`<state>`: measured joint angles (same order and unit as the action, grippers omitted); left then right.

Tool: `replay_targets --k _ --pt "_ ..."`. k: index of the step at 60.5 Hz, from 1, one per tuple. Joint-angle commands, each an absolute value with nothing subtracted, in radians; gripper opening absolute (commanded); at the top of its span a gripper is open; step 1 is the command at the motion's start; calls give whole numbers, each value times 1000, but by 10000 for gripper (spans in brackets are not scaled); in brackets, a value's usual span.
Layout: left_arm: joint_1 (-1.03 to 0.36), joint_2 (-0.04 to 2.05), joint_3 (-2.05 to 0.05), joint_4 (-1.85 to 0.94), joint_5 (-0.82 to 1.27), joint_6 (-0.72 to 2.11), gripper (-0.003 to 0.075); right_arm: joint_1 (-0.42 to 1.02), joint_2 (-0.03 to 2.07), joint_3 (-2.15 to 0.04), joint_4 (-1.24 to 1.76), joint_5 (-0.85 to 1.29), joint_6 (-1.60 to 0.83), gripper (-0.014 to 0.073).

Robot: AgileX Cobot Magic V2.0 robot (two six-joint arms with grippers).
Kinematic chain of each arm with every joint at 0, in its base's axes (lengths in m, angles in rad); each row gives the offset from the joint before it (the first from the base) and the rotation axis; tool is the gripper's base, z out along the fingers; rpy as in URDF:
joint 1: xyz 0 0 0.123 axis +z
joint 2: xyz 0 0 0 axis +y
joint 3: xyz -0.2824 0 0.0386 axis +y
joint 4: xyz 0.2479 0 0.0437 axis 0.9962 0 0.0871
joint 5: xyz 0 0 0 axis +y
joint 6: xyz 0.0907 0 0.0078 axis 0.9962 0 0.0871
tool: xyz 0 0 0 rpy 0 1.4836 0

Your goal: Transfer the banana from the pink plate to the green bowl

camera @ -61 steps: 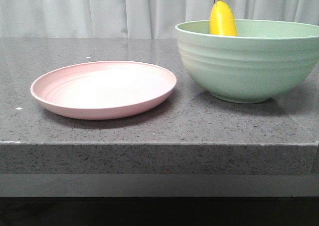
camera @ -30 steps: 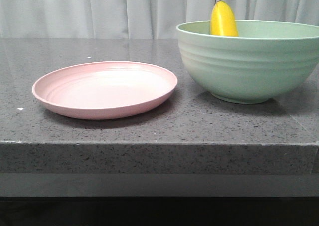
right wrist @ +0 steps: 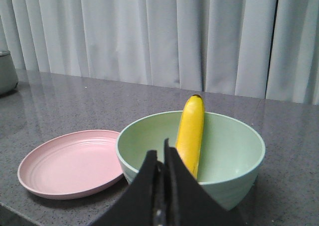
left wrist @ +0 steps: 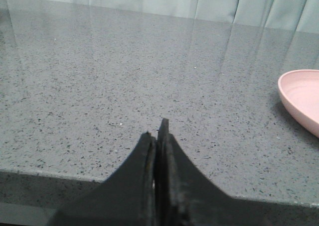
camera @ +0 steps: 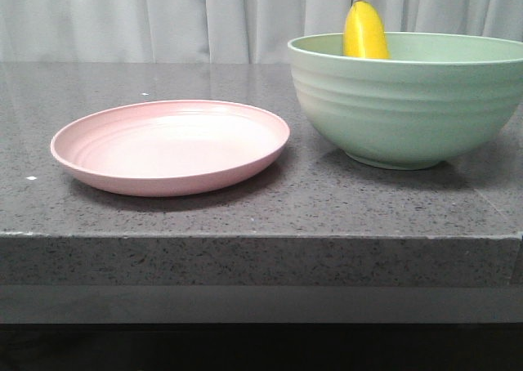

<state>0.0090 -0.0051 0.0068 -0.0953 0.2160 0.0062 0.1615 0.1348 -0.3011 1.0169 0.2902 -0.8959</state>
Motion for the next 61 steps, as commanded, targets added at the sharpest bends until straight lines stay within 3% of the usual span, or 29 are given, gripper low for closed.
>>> replay_targets --k 1,53,61 --pt "10 -25 10 -103 122 0 -20 164 148 -327 1037 253 -907 -61" --pt "10 -25 10 -103 122 0 -20 164 148 -323 1032 202 -907 -61" --pt "10 -25 10 -103 122 0 -20 164 148 -314 831 187 -813 -61"
